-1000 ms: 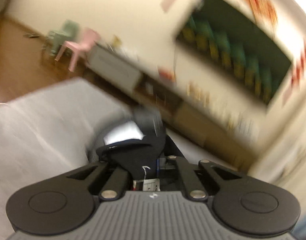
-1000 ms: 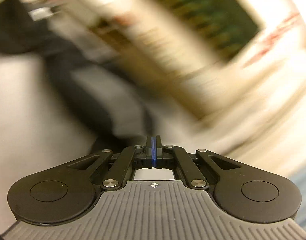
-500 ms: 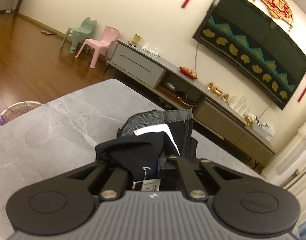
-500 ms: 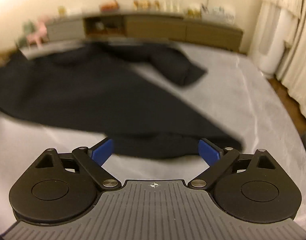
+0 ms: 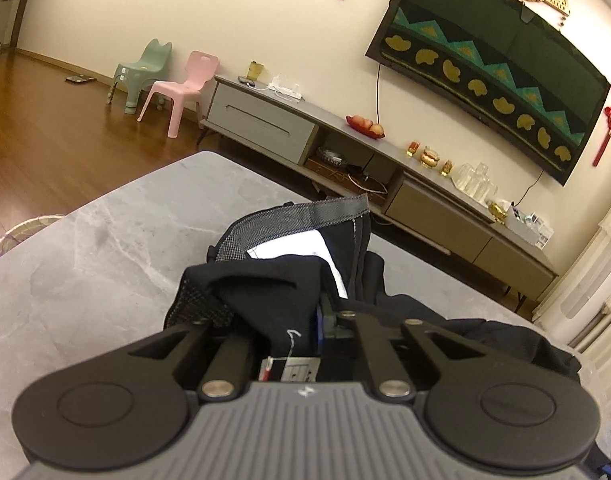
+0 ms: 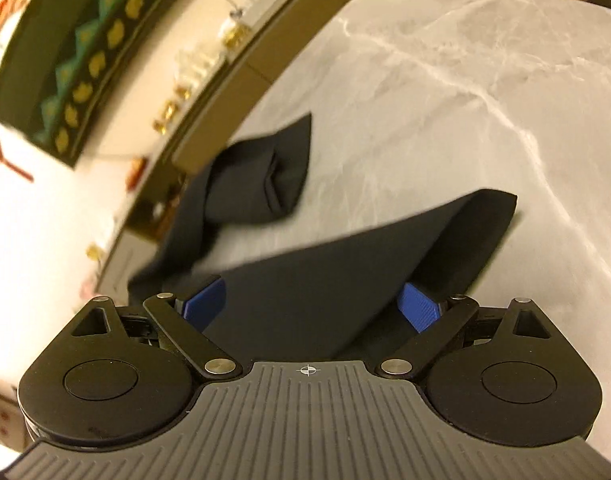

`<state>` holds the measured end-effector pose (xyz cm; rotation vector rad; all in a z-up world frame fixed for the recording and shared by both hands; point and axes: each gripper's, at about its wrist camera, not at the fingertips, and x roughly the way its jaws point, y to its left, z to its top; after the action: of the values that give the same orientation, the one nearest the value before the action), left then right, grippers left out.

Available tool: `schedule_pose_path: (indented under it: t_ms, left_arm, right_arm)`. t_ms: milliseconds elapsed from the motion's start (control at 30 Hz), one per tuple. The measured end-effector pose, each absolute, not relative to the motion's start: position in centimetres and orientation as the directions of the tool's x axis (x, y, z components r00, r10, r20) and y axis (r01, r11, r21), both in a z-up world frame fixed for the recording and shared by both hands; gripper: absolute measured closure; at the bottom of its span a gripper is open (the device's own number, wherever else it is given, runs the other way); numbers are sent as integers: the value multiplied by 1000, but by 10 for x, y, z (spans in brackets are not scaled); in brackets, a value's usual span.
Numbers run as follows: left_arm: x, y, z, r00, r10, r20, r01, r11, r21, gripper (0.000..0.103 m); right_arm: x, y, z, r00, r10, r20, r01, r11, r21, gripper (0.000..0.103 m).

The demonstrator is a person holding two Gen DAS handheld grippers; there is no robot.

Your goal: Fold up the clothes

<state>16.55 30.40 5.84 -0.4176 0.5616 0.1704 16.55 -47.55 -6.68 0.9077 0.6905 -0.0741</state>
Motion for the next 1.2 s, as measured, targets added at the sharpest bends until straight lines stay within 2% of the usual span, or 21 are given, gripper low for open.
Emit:
schedule_pose_path:
  t_ms: [33,67,100,133,167,333,467,600,667,700,733,767,833,867,900,967,1000,1067,1167,1200]
  left_arm:
    - [167,301,57,832,45,-553,-267,907,-327,95]
    - [169,298,57,830,49,-556,-265,912,-314,95]
    - [171,295,56,828,54,-558,-263,916,-301,95]
    - [173,292,56,826,59,-561,-262,921,-288,95]
    - [175,289,55,824,65,-563,-260,926,-275,95]
    - [172,288,70,883,33,-468,-206,923,-325,96]
    - [173,278,67,863,-66,-501,-107,945,-310,96]
    - [165,260,59,826,-98,-555,-20,979,-202,95]
    - [159,259,58,808,-187,-559,68,971,-227,95]
    - [156,259,58,795,-237,-559,115,963,-245,93]
    - [152,259,57,779,-286,-558,163,951,-261,87]
    - [146,256,57,765,-323,-556,209,943,-260,79]
    - [131,250,57,759,-360,-543,283,933,-222,73]
    - [124,250,59,776,-345,-528,287,939,-190,69]
    - [119,258,61,796,-329,-508,269,944,-190,65]
    - [113,281,65,833,-292,-470,203,952,-230,50]
    - [112,298,65,854,-257,-452,133,948,-287,45]
    - [110,335,61,880,-188,-437,-15,908,-419,28]
    - [111,383,42,874,-121,-470,-219,765,-605,26]
    - [112,394,35,867,-104,-488,-276,716,-642,26]
  right_arm:
    - [165,-474,-58,807,199,-556,315,651,690,16]
    - [164,-472,-47,832,173,-526,285,681,675,40]
    - [163,-469,-36,856,148,-495,257,709,657,59]
    - [161,-467,-25,879,125,-461,229,737,636,102]
    - [160,-464,-14,899,103,-425,202,764,613,103]
    - [152,-453,41,975,18,-222,89,881,464,103]
    - [128,-486,7,925,10,-379,247,743,622,103]
    - [102,-522,-31,842,51,-538,427,547,720,103]
    - [89,-540,-50,791,88,-605,515,437,737,97]
    - [87,-546,-58,787,106,-608,533,380,756,92]
    - [87,-547,-56,776,70,-626,558,387,734,75]
    - [86,-543,-46,768,-1,-641,577,434,691,49]
    - [82,-527,-23,765,-157,-624,596,540,594,31]
    - [80,-517,-12,762,-235,-604,606,587,536,28]
    - [80,-503,0,751,-312,-582,617,646,450,27]
    - [88,-474,15,767,-369,-525,584,741,332,26]
    - [94,-457,21,791,-363,-493,540,792,284,26]
    - [103,-421,28,831,-337,-443,453,871,188,20]
    - [116,-354,33,874,-264,-408,315,947,63,20]
    - [118,-323,31,883,-187,-430,239,968,69,20]
